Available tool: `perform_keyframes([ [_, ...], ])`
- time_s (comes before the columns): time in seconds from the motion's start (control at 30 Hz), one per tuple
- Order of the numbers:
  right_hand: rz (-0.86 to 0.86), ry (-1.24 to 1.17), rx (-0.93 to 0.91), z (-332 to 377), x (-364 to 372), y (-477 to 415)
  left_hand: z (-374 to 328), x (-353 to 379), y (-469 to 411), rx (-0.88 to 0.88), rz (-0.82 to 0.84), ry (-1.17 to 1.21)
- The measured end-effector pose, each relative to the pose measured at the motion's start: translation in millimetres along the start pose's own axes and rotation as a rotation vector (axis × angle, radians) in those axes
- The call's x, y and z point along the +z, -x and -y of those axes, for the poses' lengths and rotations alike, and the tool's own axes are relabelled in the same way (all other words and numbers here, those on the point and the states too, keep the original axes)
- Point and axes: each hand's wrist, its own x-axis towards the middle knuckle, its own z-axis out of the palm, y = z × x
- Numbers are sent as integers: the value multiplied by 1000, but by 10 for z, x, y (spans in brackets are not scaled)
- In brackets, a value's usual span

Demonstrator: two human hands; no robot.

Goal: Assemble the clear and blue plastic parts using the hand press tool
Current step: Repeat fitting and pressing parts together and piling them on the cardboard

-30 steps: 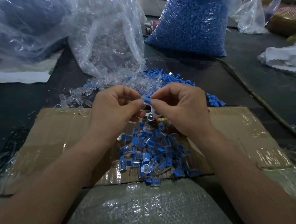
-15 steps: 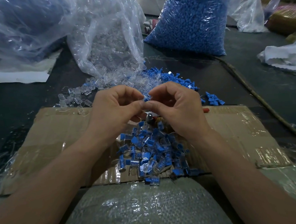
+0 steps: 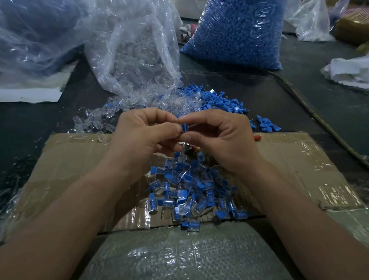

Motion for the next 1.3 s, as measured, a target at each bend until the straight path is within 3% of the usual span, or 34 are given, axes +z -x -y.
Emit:
perform_keyframes([
  [0.3, 8, -40, 51, -47, 10, 4, 45, 2, -12, -6, -17, -54],
  [0.63, -8, -81, 66, -50, -21, -9, 20, -33, -35, -88, 68, 115],
  [1.3, -8, 137, -67, -97, -54, -9, 30, -47, -37, -88, 75, 74],
])
